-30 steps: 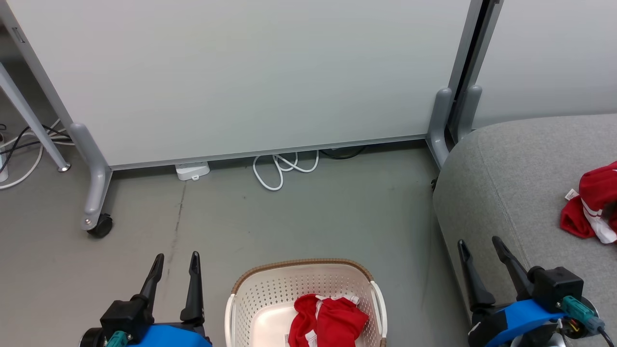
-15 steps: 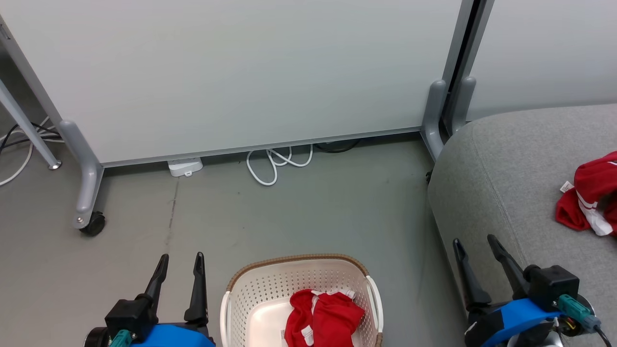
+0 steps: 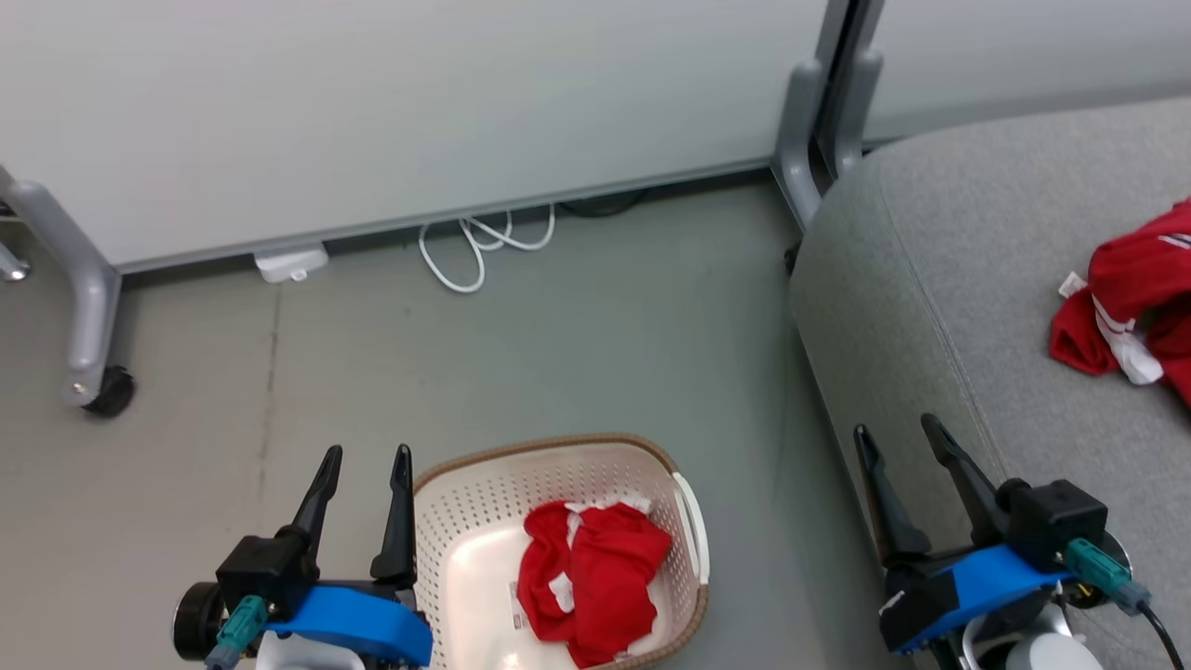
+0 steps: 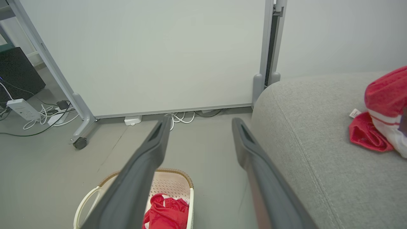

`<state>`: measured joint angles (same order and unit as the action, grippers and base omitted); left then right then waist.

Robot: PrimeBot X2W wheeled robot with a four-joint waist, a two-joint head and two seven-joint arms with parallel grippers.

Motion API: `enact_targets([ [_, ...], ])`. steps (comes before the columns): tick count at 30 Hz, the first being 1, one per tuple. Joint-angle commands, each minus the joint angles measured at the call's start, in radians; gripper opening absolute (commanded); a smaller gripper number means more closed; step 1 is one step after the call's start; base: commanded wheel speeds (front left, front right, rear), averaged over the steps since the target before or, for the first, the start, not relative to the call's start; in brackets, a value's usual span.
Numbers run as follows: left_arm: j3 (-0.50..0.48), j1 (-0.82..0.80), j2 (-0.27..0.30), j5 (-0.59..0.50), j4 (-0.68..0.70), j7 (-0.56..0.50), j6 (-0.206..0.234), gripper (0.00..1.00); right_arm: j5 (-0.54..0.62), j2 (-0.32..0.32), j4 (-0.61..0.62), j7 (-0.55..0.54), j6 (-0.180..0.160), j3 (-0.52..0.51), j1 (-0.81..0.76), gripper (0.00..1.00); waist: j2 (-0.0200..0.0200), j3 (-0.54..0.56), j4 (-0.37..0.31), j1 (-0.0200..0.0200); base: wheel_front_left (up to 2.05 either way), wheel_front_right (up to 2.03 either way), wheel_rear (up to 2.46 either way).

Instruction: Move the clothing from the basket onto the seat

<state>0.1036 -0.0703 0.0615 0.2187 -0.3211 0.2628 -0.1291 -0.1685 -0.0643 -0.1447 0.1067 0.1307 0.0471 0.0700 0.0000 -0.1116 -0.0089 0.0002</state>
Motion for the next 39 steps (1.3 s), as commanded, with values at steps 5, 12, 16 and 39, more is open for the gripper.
enact_targets([
  [5,0.012,-0.052,0.004,-0.005,-0.015,0.003,-0.002,1.0,0.009,-0.002,0.01,0.009,0.0,0.03,0.052,1.0,0.0,-0.124,-0.084,-0.0002,0.0,0.0,0.0],
  [12,0.051,-0.139,0.019,-0.007,-0.067,0.003,-0.002,1.0,0.023,-0.001,0.023,0.025,0.0,0.102,0.127,1.0,0.0,-0.286,-0.169,-0.0002,0.0,0.0,0.0],
  [16,0.073,-0.207,0.029,-0.003,-0.108,0.003,-0.002,1.0,0.019,0.001,0.028,0.039,0.0,0.142,0.172,1.0,0.0,-0.375,-0.209,-0.0002,0.0,0.0,0.0],
  [39,0.4,-0.536,0.308,0.002,-0.462,-0.074,-0.002,1.0,-0.111,0.015,-0.026,0.152,0.0,0.311,0.319,1.0,0.0,-0.71,-0.45,-0.0002,0.0,0.0,0.0],
])
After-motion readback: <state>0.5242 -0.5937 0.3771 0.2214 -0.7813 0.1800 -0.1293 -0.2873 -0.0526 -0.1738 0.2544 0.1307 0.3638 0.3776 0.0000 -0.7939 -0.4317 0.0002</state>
